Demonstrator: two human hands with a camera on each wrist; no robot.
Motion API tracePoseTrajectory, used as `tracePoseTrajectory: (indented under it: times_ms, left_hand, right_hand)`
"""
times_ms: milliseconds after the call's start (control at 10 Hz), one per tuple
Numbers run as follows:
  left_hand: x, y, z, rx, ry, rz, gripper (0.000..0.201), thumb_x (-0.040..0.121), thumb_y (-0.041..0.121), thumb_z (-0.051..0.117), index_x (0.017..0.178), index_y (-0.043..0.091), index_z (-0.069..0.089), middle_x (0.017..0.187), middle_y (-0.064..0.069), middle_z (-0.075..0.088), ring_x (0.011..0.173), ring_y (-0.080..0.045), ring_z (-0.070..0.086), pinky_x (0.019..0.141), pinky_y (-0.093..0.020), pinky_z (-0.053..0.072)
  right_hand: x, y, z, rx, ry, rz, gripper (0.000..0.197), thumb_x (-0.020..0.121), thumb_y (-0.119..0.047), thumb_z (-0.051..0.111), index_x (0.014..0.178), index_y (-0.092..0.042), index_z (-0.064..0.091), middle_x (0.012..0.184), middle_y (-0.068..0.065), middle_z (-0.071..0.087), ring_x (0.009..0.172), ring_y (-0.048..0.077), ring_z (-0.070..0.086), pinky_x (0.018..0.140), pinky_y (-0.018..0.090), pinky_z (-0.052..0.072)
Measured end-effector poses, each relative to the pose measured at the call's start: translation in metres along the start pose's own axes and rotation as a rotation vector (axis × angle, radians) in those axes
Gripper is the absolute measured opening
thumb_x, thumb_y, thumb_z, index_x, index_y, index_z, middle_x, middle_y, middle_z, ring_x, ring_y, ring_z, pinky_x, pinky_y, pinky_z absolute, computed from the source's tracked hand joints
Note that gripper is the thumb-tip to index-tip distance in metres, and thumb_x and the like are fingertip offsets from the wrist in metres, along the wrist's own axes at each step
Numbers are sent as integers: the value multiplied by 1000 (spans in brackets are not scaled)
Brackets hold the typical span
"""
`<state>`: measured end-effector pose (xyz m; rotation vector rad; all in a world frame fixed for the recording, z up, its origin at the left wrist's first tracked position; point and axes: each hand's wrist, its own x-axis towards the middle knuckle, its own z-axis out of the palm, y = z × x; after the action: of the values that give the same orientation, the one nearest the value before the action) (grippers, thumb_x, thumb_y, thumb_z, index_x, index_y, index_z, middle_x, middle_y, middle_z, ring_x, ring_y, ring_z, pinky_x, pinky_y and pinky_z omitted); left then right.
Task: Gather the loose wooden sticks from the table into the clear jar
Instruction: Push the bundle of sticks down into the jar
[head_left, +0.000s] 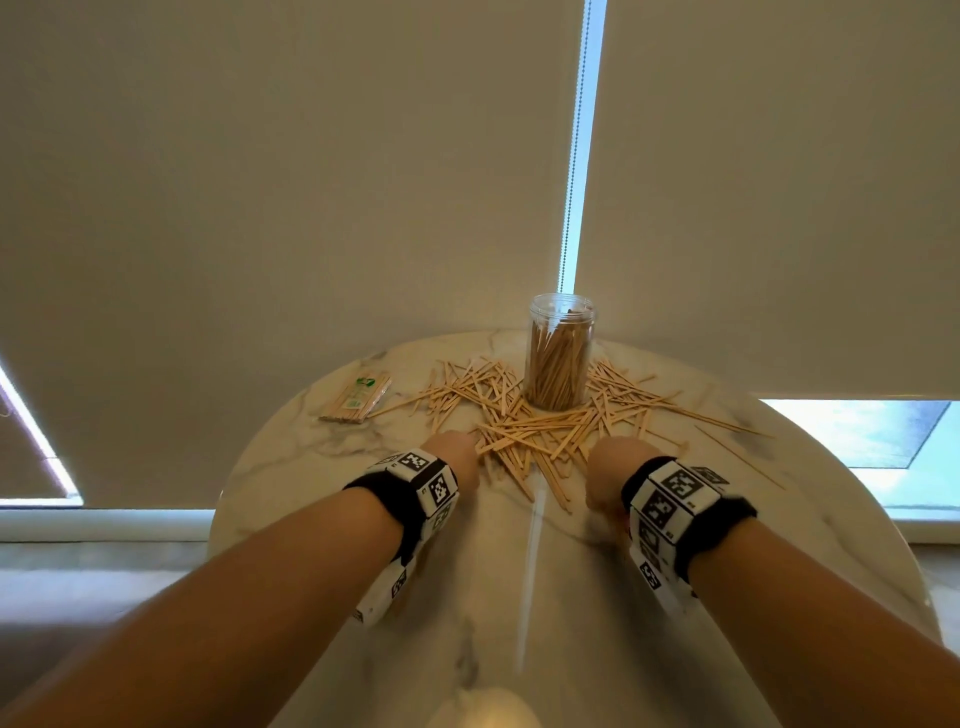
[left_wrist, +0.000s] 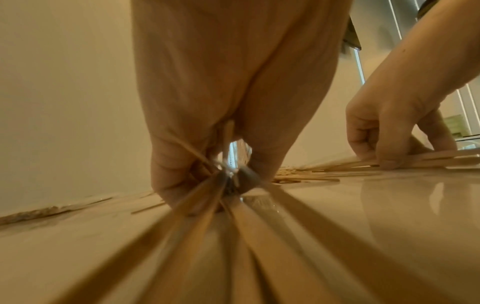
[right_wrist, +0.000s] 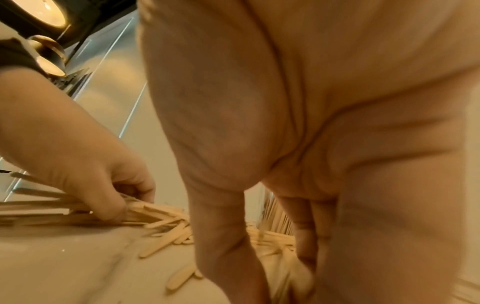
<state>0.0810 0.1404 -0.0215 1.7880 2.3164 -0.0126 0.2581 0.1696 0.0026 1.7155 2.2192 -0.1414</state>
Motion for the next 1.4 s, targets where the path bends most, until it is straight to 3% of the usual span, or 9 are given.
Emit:
tracePoseTrajectory:
  times_ms: [300,500,700,800,1000,1100,1200,1300,1400]
  left_hand:
    - [0,-4,-7,-301,39,-134,57,104,23,39,150,-4,19,138,-21,52,122,-34,55,95,-36,44]
    - [2,-12,-6,-716,153,-33,39,107,19,34,137,-6,35,123,-25,58,100,-38,61,75,-39,49]
    - [10,-8,-7,-1165,77,13,20,106,19,39,112,5,51,88,-4,50,60,-13,49,54,-29,48]
    - [10,-2,-6,-1196,72,70,17,106,19,41,107,6,52,81,-5,53,58,-13,48,52,-28,44]
    - [1,18,-9,-1230,82,185,58,87,73,48,85,17,59,59,7,51,47,-9,46,54,-26,39]
    - [-6,32,-13,-1257,-5,336,58,88,71,50,85,15,65,63,7,65,54,-7,63,56,-27,53]
    - [0,31,-11,-1226,81,266,61,91,68,42,99,14,70,92,-7,75,89,-24,73,87,-47,58]
    - [5,21,-14,-1142,315,95,50,102,53,32,83,17,60,83,-5,67,78,-24,65,82,-46,55]
    - [11,13,-21,-1456,393,76,38,105,43,35,85,16,53,69,1,52,57,-14,47,56,-34,45]
  right_hand:
    - [-8,5,4,72,10,8,30,101,-13,46,122,-3,64,105,10,58,116,25,61,93,29,48]
    - [-16,14,-3,224,-34,62,19,97,-11,53,81,-7,63,98,8,68,87,19,63,63,22,47]
    - [-12,24,-7,896,61,-51,20,96,-12,62,110,0,69,88,9,69,78,20,68,77,31,61]
    - [-10,21,-17,1082,165,-42,10,94,-1,61,85,-2,65,79,14,69,67,22,70,64,32,63]
    - [-21,-2,-26,1263,269,-205,11,96,-8,62,92,-1,69,88,18,74,80,28,75,67,36,64]
    - [-24,-17,-26,1241,289,-338,14,94,-1,59,96,-5,72,86,13,76,75,23,76,71,38,64]
    - [-25,-23,-25,1232,293,-379,9,92,-3,65,96,-5,72,85,12,76,74,20,76,72,34,64]
    - [-29,-23,-25,1227,250,-406,16,86,-17,77,95,-5,74,87,8,77,80,16,76,79,33,63]
    - [-34,-25,-20,959,167,-356,29,83,-37,78,97,-12,72,88,3,76,82,15,75,79,33,62]
